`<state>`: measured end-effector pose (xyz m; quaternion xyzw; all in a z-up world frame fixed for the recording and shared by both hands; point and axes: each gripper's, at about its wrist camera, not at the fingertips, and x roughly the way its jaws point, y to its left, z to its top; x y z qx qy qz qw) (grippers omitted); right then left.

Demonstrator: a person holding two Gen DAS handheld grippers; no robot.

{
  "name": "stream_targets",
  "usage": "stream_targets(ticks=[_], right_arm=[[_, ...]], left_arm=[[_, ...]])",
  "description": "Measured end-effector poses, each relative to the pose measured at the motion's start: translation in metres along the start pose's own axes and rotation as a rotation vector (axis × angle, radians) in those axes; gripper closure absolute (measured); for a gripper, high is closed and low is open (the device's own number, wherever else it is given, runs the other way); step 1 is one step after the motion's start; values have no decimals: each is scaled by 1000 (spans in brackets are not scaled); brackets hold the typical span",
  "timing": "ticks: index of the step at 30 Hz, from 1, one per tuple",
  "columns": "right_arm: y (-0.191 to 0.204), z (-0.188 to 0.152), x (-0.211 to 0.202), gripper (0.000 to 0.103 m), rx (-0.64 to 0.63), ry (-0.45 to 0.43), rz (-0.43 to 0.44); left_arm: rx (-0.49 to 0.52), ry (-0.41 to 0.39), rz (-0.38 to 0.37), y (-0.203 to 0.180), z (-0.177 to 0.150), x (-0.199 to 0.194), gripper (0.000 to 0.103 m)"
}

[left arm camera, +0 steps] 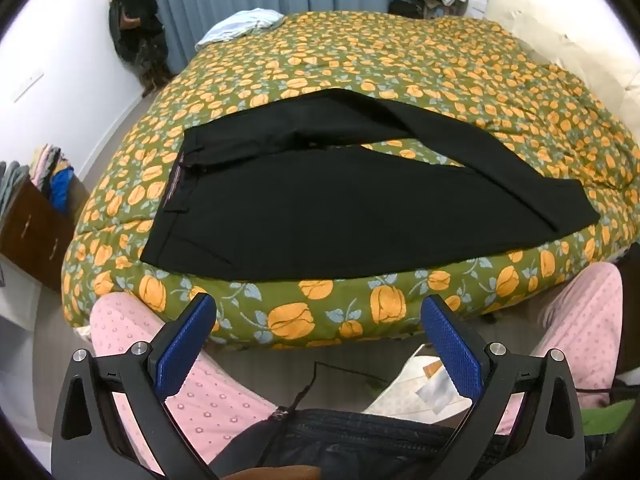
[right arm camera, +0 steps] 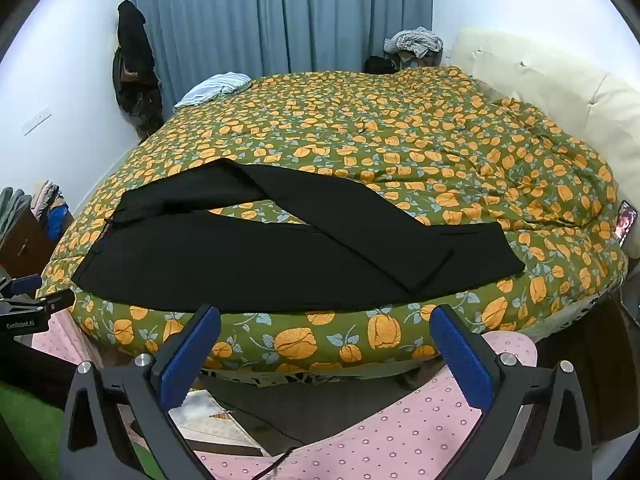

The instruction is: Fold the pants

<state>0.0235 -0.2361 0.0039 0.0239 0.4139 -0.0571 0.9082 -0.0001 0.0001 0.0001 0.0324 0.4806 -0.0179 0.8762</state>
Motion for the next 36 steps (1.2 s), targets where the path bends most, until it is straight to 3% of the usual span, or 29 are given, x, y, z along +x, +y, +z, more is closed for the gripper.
stream_targets(ticks=[36], right_arm=[[3, -1, 7, 0, -8, 12, 5]], left_arm=[[-1, 11, 19, 0, 2, 3, 1]])
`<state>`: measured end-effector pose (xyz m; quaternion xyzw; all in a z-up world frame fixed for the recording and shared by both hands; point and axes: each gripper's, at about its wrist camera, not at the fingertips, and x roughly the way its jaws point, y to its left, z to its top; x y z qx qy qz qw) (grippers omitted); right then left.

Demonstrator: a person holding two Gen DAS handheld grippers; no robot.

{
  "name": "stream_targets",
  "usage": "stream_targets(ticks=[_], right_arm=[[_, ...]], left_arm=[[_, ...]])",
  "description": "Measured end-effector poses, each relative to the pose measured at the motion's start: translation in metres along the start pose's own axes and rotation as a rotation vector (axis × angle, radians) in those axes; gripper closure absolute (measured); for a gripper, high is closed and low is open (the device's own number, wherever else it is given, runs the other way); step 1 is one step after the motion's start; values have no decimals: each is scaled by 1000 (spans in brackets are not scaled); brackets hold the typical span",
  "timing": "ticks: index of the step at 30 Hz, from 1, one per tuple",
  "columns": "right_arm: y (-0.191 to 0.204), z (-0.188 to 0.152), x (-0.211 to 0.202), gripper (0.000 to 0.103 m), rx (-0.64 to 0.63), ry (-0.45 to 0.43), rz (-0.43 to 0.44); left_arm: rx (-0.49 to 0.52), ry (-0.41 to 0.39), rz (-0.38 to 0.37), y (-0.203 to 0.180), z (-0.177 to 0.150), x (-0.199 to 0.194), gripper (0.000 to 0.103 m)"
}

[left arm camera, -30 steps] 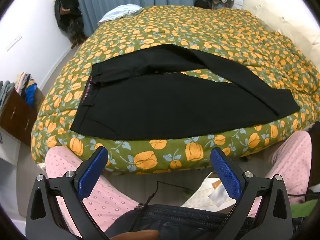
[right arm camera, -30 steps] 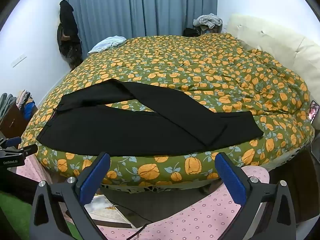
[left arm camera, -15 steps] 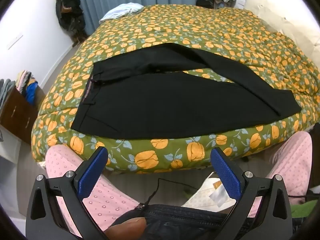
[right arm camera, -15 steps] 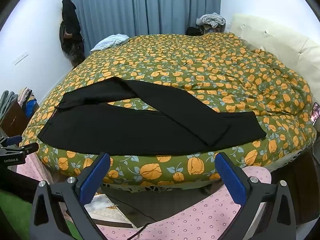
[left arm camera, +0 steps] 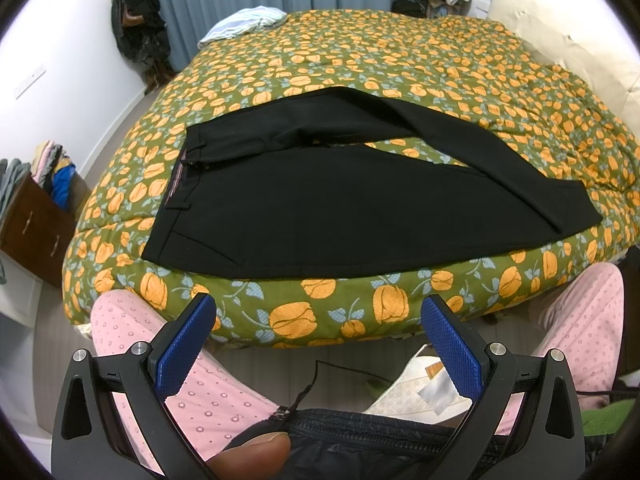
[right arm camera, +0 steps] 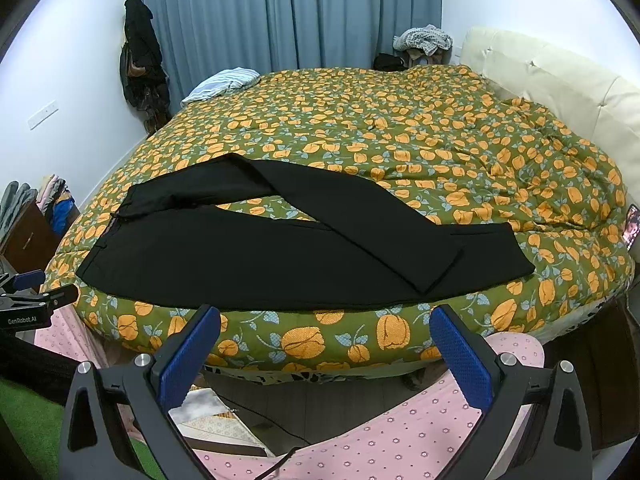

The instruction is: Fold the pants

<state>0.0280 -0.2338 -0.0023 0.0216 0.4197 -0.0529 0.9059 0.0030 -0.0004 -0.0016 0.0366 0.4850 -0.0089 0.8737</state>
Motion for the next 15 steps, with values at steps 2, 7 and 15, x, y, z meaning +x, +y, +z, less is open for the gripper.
stream_targets(ticks=[2, 7, 15], right_arm=[[0, 0, 0, 0, 1, 0, 1], [-1, 0, 0, 0, 0, 1, 2], [0, 1, 1, 0, -2, 5, 5]], left_arm=[[0, -1, 1, 0, 0, 0, 1], [1, 0, 0, 1, 0, 0, 1], [1, 2, -1, 3, 0, 0, 1]])
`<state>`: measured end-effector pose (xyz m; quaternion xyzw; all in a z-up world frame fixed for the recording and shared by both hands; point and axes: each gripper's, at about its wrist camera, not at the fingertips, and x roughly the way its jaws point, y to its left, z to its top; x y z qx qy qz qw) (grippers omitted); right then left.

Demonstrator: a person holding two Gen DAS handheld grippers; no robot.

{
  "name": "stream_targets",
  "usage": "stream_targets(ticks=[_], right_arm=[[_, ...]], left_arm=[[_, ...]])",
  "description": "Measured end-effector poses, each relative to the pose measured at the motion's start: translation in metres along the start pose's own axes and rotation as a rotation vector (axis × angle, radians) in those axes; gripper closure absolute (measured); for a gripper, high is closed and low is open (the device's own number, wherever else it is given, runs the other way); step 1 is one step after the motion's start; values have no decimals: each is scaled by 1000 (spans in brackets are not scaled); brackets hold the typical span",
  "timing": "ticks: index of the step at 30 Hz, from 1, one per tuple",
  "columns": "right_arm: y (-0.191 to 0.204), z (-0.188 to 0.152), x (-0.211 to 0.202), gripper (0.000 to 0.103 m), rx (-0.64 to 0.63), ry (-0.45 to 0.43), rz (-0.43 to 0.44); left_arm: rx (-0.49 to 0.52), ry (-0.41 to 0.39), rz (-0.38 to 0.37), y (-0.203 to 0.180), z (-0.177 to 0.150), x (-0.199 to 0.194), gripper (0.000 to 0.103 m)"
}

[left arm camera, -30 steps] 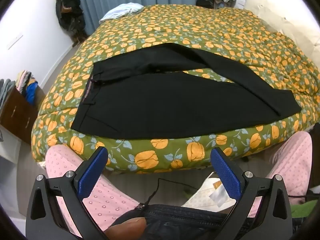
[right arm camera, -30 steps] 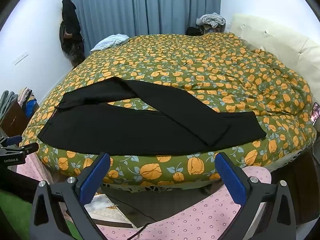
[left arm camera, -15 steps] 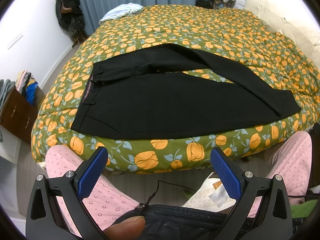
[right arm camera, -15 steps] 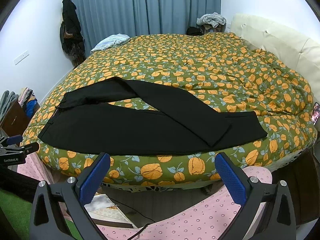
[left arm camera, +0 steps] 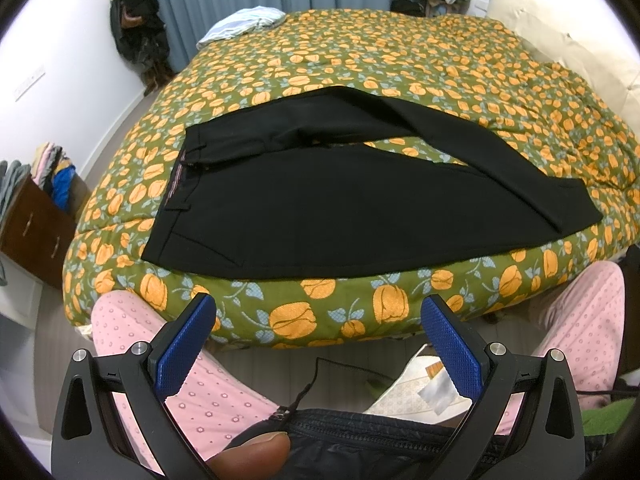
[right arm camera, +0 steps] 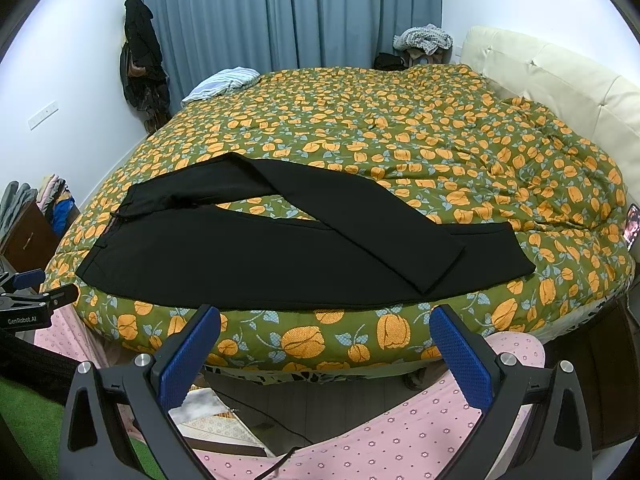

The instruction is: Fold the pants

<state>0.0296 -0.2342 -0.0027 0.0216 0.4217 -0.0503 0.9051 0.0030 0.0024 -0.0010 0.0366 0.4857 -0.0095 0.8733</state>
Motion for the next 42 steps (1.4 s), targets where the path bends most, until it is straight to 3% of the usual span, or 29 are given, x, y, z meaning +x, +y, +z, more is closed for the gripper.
stream_targets(ticks=[42], right_arm=[[3, -1, 3, 0, -3, 8, 3]], left_arm=[[3, 0, 1, -2, -1, 1, 1]])
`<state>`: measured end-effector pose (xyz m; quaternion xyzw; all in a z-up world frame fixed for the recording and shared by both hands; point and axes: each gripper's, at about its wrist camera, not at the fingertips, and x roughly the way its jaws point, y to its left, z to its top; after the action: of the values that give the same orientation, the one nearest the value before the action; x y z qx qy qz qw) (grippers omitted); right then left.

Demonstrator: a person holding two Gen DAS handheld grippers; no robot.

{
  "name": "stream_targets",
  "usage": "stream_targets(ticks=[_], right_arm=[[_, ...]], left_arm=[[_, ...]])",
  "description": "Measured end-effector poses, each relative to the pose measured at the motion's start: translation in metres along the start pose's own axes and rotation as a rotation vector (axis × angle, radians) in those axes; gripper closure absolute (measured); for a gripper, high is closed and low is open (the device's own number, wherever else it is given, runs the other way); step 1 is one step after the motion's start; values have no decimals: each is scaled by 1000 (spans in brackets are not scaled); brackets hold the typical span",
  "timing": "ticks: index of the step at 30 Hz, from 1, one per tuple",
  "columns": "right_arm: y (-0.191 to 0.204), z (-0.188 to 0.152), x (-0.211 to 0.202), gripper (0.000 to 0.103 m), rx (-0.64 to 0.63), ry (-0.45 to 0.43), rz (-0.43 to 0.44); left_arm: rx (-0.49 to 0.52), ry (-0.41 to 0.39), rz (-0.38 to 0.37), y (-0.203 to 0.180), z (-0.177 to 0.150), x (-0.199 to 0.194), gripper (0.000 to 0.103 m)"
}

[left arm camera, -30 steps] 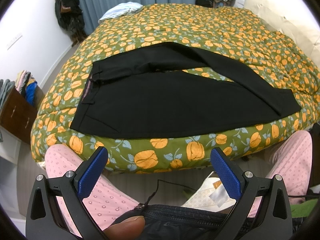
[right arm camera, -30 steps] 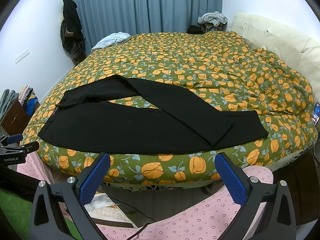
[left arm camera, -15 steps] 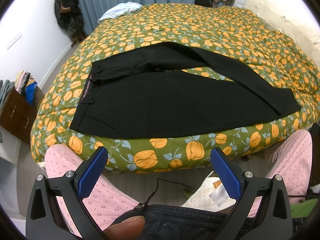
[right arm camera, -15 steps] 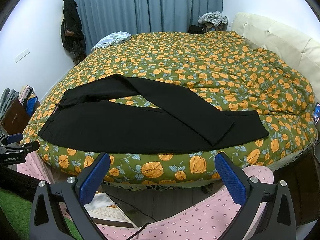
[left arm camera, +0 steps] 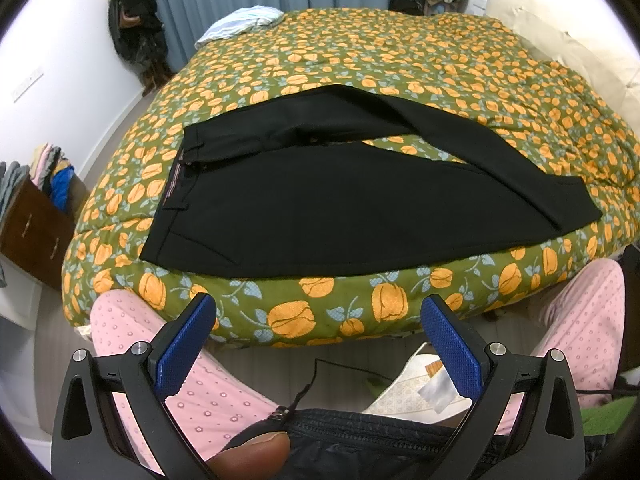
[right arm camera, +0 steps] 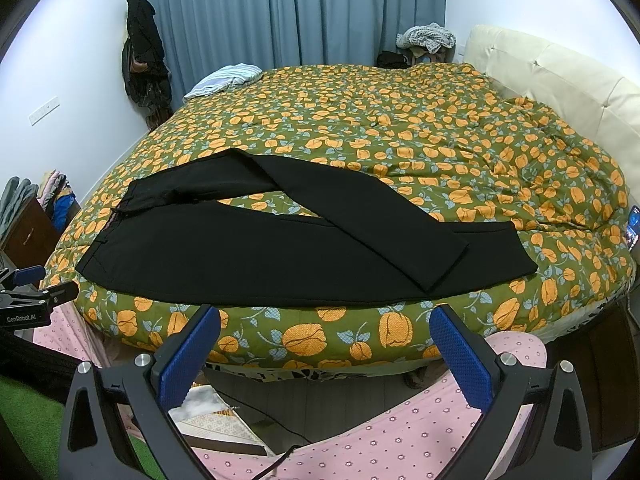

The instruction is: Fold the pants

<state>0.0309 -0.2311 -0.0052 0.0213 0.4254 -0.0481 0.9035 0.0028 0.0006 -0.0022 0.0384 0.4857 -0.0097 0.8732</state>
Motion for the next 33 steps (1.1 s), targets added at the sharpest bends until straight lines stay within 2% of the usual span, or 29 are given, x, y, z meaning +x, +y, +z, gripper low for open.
stream_targets(ticks=[33], right_arm=[[1, -6, 7, 0, -6, 12, 5]], left_arm=[[1, 2, 2, -1, 0, 1, 1]])
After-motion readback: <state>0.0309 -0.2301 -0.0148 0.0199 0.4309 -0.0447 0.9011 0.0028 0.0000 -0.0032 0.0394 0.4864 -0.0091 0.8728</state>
